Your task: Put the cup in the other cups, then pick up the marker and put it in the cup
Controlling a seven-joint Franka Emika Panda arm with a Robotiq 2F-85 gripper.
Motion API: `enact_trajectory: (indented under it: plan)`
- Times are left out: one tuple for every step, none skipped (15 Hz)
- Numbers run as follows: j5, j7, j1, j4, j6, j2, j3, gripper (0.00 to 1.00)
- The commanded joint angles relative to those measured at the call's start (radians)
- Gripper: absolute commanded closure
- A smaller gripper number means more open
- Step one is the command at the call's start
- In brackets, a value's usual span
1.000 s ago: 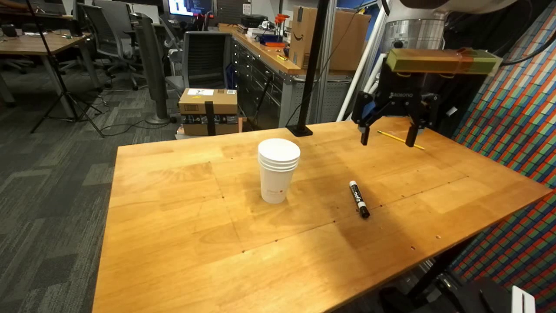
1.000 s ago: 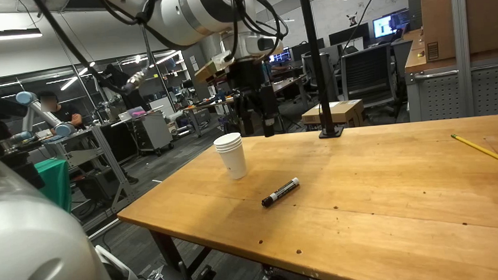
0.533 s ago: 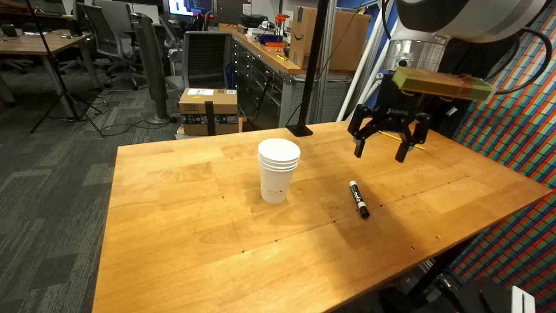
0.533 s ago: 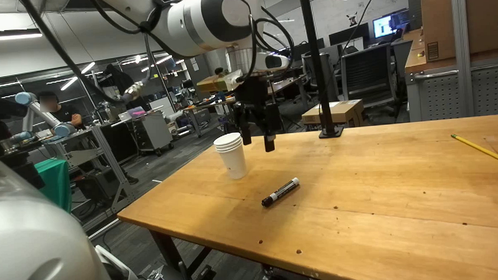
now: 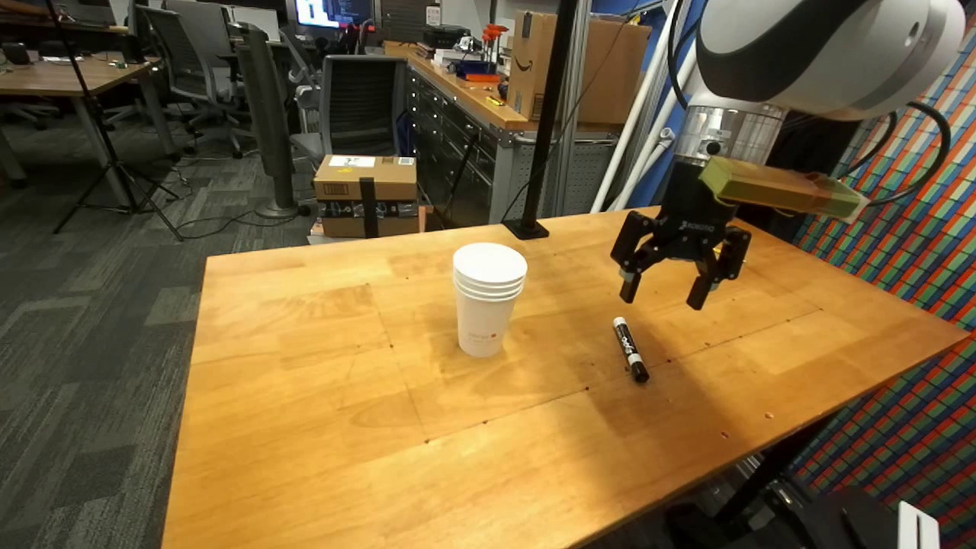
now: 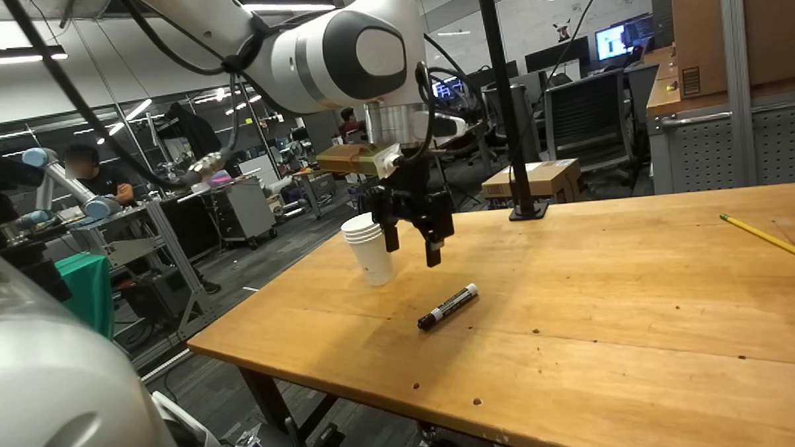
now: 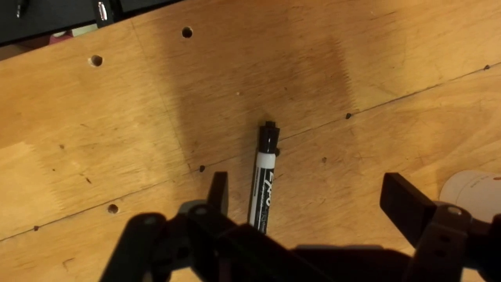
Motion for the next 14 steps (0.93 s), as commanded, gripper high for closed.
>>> enact_trajectory:
  plan:
    - [0.013, -0.081, 0.001, -0.029, 0.066, -0.009, -0.009, 0.0]
    - [0.01, -0.1, 0.003, -0.034, 0.083, -0.005, -0.009, 0.0]
    - [0.008, -0.12, 0.005, -0.038, 0.099, -0.001, -0.008, 0.0]
    - [0.007, -0.139, 0.006, -0.042, 0.113, 0.002, -0.008, 0.0]
    - [0.006, -0.159, 0.008, -0.048, 0.125, 0.006, -0.009, 0.0]
    - [0.006, -0.175, 0.008, -0.052, 0.136, 0.009, -0.009, 0.0]
    - [0.004, -0.189, 0.009, -0.058, 0.145, 0.012, -0.008, 0.0]
    - [0.005, -0.204, 0.01, -0.064, 0.155, 0.016, -0.008, 0.0]
    - [0.006, -0.217, 0.011, -0.068, 0.161, 0.019, -0.008, 0.0]
    - [0.006, -0.232, 0.012, -0.076, 0.167, 0.021, -0.008, 0.0]
    - [0.005, -0.244, 0.013, -0.081, 0.175, 0.023, -0.008, 0.0]
    - [0.004, -0.258, 0.014, -0.086, 0.183, 0.028, -0.008, 0.0]
    - [0.003, -0.271, 0.016, -0.09, 0.189, 0.032, -0.007, 0.0]
    - [0.002, -0.283, 0.017, -0.091, 0.196, 0.038, -0.007, 0.0]
